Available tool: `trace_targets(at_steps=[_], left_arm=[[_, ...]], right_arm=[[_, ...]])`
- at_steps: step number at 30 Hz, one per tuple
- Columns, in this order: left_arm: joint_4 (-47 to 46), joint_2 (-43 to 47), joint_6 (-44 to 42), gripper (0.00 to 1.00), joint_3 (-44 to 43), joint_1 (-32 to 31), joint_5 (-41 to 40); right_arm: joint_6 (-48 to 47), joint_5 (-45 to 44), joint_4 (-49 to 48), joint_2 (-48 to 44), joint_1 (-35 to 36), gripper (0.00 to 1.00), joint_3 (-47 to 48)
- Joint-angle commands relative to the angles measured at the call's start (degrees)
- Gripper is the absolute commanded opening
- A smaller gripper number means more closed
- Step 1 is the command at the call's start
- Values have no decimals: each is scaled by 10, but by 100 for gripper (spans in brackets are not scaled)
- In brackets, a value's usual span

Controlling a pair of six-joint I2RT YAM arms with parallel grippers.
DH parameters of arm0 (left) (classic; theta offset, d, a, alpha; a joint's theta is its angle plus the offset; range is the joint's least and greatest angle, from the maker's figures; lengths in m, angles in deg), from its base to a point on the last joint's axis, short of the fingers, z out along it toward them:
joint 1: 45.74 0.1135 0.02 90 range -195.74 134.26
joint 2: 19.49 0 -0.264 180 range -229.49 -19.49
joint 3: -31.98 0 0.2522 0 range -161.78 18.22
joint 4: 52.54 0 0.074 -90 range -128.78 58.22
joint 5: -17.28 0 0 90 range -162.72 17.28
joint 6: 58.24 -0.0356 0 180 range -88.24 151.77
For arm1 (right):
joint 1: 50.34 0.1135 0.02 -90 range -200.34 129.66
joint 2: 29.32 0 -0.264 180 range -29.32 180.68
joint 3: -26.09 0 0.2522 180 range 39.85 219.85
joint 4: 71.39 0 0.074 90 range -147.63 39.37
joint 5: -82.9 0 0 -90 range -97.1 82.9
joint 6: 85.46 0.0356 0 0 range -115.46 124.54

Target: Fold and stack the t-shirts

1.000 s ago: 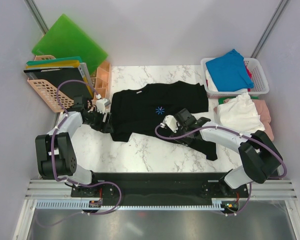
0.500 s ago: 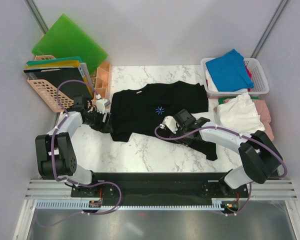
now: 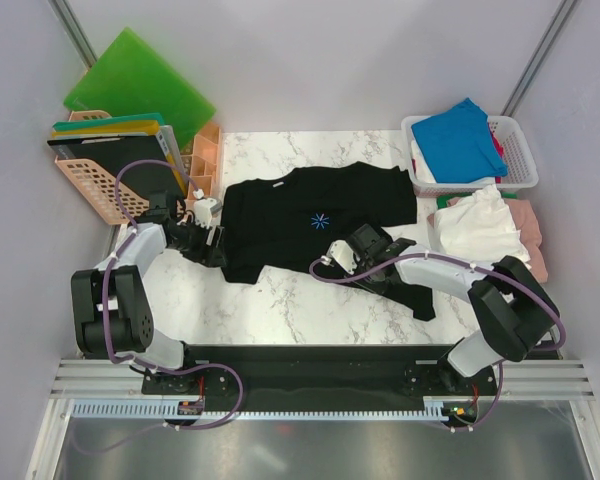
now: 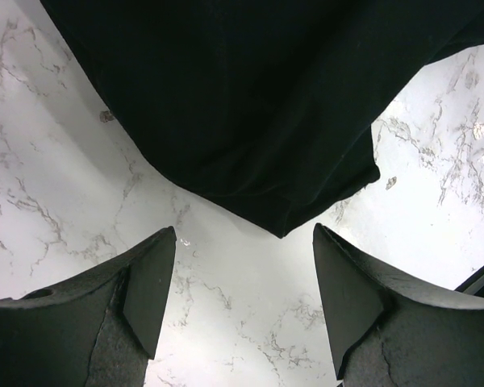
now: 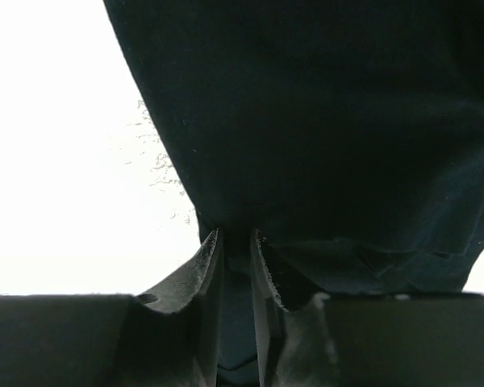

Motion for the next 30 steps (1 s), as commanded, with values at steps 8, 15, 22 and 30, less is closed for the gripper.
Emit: trace_targets(at_steps=[8, 15, 22, 30], left_arm=[[7, 17, 0, 76, -13, -2, 6], [6, 11, -4, 76, -9, -4, 5], [3, 3, 0, 75, -6, -9, 11], [3, 11, -6, 75, 0, -12, 2]], right_arm=[[4, 6, 29, -33, 0, 0, 2], [8, -26, 75, -123, 0, 0, 61], [-10, -81, 85, -140, -3, 0, 107], [-12, -89, 68, -120, -4, 0, 100]])
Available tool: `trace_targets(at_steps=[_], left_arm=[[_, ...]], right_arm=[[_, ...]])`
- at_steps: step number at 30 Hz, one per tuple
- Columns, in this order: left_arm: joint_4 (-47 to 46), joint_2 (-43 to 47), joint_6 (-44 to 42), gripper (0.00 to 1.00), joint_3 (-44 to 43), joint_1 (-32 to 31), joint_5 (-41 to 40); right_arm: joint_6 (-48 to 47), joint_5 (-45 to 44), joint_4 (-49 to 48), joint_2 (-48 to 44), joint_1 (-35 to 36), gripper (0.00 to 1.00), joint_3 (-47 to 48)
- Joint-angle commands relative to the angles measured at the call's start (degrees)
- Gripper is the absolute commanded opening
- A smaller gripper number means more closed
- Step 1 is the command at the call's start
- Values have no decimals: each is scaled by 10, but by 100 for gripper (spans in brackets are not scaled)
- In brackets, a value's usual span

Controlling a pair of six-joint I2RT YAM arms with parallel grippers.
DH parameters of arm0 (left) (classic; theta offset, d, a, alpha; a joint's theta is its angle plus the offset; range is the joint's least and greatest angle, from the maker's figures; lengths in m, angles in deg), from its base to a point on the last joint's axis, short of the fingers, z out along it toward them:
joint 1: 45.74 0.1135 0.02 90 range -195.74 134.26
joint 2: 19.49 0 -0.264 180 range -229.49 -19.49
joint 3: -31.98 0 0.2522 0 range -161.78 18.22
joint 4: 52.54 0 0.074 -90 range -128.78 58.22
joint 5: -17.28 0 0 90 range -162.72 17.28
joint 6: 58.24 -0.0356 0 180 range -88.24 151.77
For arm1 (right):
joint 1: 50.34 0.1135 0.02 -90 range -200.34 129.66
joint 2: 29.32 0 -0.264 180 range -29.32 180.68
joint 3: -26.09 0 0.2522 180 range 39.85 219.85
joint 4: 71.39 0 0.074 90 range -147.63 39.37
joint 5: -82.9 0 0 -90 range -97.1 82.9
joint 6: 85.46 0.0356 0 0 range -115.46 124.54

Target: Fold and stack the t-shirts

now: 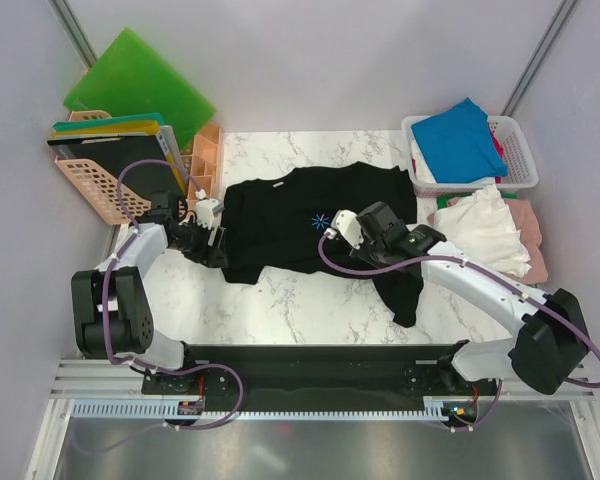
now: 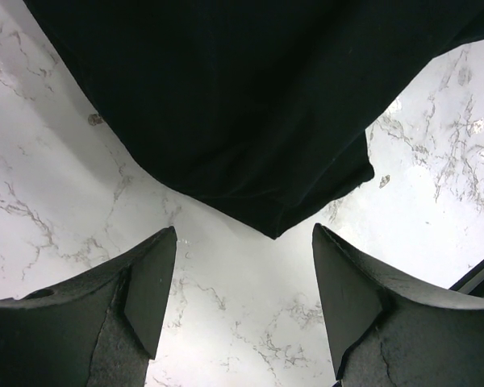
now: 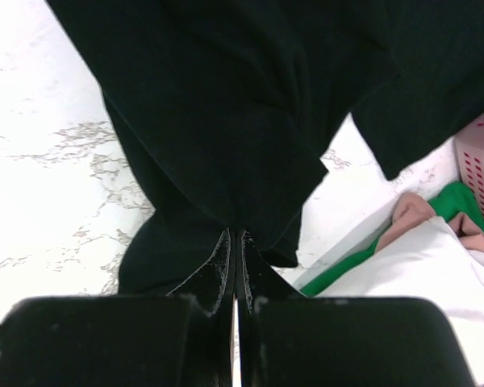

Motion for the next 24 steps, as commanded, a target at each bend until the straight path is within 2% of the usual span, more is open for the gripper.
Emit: trace_targets(at_steps=[1, 4, 13, 16, 21, 24], left_arm=[[-3, 7, -6, 75, 1, -2, 0], [-3, 6, -6, 75, 2, -2, 3], [-3, 28, -8, 75, 11, -3, 0], [1, 37, -15, 75, 17, -3, -10], [4, 47, -22, 75, 27, -3, -14], [5, 56, -21, 75, 35, -4, -6]], right_arm=[[-5, -52, -21, 5, -4, 0, 2], [-3, -87, -56, 12, -26, 0, 3], [31, -144, -147, 113, -114, 0, 26], [33, -169, -161, 137, -157, 0, 65], [3, -173, -158, 126, -214, 0, 94], [-11, -161, -153, 108, -273, 0, 120]])
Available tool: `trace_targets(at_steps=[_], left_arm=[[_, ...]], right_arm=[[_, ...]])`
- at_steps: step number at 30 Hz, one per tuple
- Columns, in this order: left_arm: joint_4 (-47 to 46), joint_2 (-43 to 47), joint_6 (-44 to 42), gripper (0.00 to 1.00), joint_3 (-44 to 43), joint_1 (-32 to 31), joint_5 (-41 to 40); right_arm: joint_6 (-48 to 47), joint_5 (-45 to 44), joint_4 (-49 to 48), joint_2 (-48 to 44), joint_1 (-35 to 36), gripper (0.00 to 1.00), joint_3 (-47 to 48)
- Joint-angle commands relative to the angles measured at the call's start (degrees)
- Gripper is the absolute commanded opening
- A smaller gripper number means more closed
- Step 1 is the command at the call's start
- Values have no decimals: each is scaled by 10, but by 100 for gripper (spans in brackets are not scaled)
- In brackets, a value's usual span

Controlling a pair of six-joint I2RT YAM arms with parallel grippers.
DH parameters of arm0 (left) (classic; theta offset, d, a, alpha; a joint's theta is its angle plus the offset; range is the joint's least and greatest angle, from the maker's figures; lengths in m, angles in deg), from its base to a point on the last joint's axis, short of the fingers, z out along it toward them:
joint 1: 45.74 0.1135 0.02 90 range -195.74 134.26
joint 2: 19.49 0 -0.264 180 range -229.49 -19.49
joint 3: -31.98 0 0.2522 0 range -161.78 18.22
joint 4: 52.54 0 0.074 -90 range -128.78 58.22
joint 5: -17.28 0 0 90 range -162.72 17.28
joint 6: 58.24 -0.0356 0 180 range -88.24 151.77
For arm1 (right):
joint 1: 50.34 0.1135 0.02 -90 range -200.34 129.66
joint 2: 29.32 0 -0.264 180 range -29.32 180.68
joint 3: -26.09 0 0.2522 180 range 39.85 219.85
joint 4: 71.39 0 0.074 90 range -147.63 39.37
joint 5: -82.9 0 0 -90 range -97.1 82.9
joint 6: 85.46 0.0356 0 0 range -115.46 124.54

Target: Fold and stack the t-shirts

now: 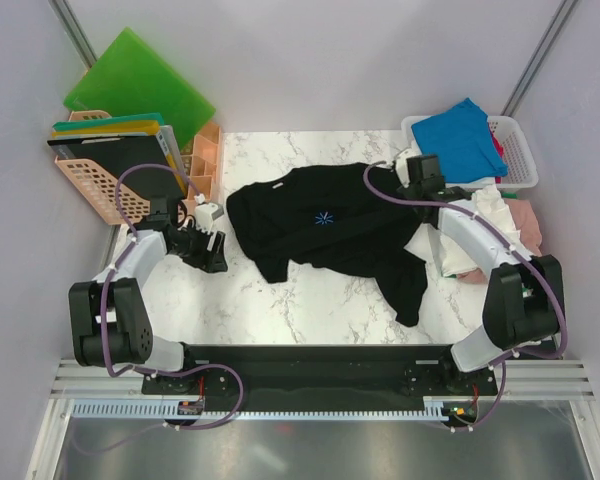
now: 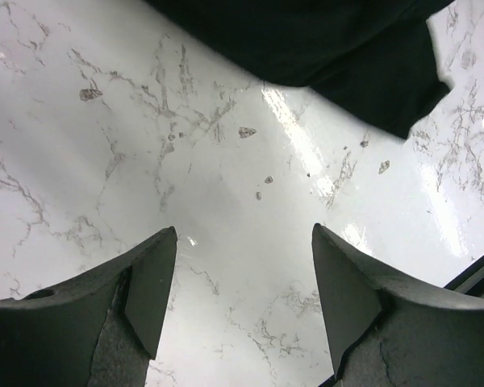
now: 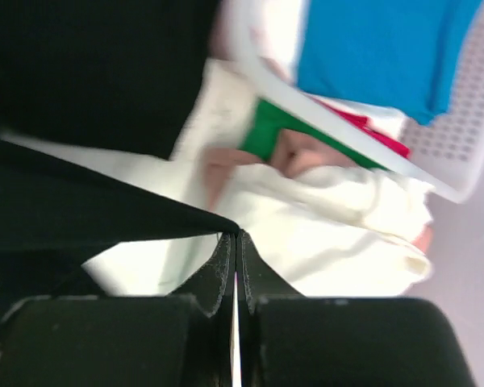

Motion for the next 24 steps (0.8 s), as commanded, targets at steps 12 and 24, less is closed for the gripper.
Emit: trace_targets(at_steps=[12, 24], left_arm=[[7, 2, -10, 75, -1, -38, 8], [14, -45, -29, 74, -18, -156, 56]], right_arm=[[-32, 90, 13, -5, -189, 0, 72], [-8, 92, 37, -20, -132, 0, 97]])
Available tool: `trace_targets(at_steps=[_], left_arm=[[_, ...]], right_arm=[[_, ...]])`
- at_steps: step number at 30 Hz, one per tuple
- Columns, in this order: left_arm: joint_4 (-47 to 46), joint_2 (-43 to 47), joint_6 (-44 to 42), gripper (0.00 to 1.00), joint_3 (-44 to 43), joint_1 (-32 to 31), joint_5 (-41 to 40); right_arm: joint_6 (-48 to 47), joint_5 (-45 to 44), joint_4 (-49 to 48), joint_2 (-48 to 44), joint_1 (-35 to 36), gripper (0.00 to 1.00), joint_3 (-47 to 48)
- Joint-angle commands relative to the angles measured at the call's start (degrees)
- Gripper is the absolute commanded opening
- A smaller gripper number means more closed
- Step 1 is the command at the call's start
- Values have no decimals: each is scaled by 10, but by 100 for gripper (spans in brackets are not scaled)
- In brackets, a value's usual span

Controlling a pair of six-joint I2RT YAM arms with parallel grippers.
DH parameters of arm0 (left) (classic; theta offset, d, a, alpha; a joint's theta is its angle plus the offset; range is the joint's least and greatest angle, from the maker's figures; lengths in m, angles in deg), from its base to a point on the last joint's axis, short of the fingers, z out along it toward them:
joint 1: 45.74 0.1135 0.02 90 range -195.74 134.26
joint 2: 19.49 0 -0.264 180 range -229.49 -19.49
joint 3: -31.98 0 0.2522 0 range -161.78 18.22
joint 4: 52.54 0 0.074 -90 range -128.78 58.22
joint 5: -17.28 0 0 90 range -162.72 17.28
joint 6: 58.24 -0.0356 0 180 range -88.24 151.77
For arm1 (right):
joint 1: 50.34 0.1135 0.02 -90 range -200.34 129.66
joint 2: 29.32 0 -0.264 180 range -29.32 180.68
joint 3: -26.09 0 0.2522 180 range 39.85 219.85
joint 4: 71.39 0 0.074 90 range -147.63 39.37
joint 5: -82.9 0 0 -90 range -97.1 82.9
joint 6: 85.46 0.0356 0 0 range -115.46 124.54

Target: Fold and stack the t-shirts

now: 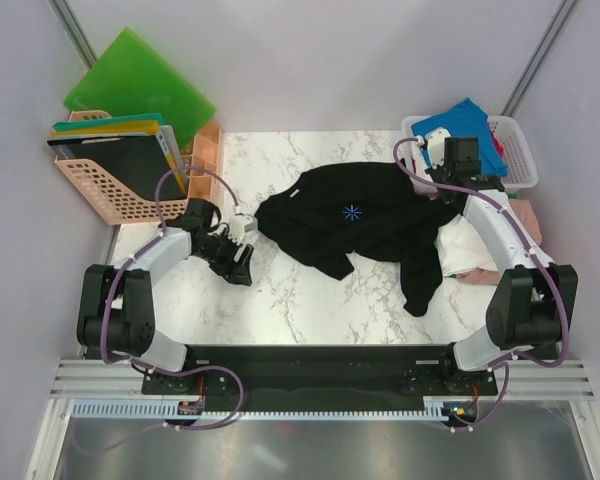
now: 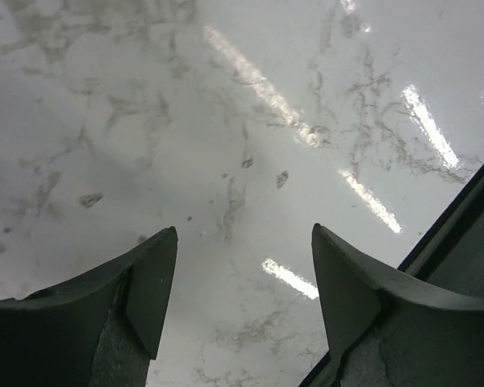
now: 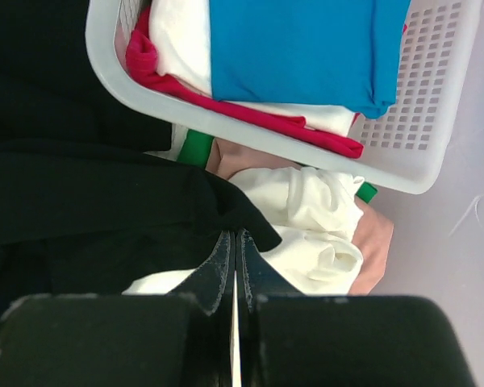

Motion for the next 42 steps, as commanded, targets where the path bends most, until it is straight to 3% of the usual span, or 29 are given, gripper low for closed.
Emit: trace_targets(at_steps=[1, 4, 8, 14, 19, 42], left_arm=[[-2, -14, -26, 74, -27, -56, 23], [-19, -12, -32, 75, -51, -115, -14], [-65, -11, -25, 78, -151, -232, -109], [-3, -206, -4, 83, -363, -346, -190], [14, -322, 35, 84, -453, -384, -218], [2, -325, 79, 84, -482, -502, -242]], right_arm=[[12, 3, 4, -7, -5, 0, 8], [22, 18, 4, -6, -5, 0, -12], [28, 11, 4, 2, -5, 0, -18], [47, 12, 13, 7, -5, 0, -22], [42, 0, 13, 3, -5, 0, -42], [48, 17, -22, 35, -5, 0, -92]])
